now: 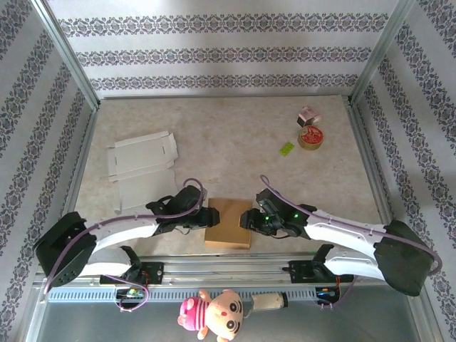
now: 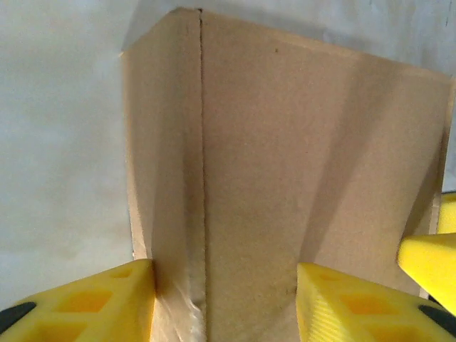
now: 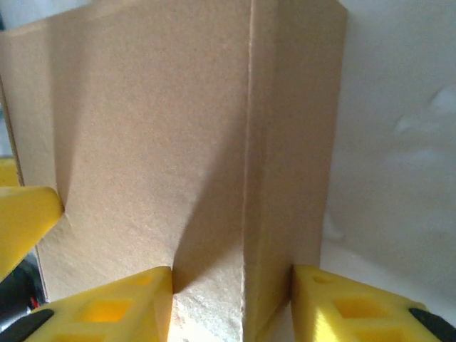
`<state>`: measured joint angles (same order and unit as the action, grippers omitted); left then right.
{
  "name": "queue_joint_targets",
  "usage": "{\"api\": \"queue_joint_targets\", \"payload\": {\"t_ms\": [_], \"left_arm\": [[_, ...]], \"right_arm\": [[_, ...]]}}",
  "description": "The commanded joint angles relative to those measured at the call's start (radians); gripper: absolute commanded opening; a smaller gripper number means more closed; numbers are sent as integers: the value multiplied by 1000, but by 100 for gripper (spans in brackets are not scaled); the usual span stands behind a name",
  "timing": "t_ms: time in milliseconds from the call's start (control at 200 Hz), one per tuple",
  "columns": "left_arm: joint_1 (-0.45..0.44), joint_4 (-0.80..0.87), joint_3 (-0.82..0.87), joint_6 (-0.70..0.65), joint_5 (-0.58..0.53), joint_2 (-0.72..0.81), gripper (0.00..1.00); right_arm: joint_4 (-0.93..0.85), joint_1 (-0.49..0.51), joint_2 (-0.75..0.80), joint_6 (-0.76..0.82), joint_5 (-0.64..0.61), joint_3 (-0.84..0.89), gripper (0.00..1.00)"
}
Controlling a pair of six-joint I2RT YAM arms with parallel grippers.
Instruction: Fold the paper box
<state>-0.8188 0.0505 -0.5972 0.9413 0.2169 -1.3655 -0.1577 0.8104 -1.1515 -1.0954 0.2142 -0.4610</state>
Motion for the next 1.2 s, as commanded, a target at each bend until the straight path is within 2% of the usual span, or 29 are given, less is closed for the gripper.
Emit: {"api": "queue_joint_targets", "payload": {"t_ms": [0,90,200,305,420,500,565,635,720,784,839,904,999,1099,1194], "left_arm": [[7,-174,-176,-81,-36,-155,49],[73,-243,-330,-134,-54,-344,50],[172,-313,-577,-148,18,-610,47],[208,-249,-859,-209,-26,-804,44],[227,-139,-1149,-326,-109,-962,45],[263,-66,-1346,-338,-134,-1079,47],[296,-58,-1443,-317,-134,-1140,50],[320,-105,-1461,-306,-146,-1158,56],[344,-66,-1476,-349,-150,-1133,65],[359,-38,-1438,-381,-151,-1067,78],[368,-94,-1338,-392,-157,-976,100],[380,-161,-1207,-408,-160,-857,99],[405,-112,-1067,-416,-178,-684,99],[434,-132,-835,-352,-167,-434,99],[446,-92,-633,-335,-171,-183,99]], "right_arm": [[178,-118,-88,65,-42,-100,42],[204,-278,-243,204,-18,-212,41],[219,-413,-492,348,40,-438,41],[197,-479,-710,386,114,-692,41],[135,-537,-865,403,113,-923,40],[45,-557,-967,467,73,-1106,42],[-17,-570,-1042,522,63,-1230,46],[-68,-587,-1086,556,61,-1323,54],[-111,-604,-1077,608,50,-1376,65],[-162,-608,-1034,689,17,-1399,76],[-186,-609,-976,752,-1,-1389,82],[-174,-613,-899,770,19,-1342,86],[-144,-595,-783,748,90,-1259,89],[-147,-516,-721,737,163,-1218,91],[-175,-426,-730,721,220,-1235,91]]}}
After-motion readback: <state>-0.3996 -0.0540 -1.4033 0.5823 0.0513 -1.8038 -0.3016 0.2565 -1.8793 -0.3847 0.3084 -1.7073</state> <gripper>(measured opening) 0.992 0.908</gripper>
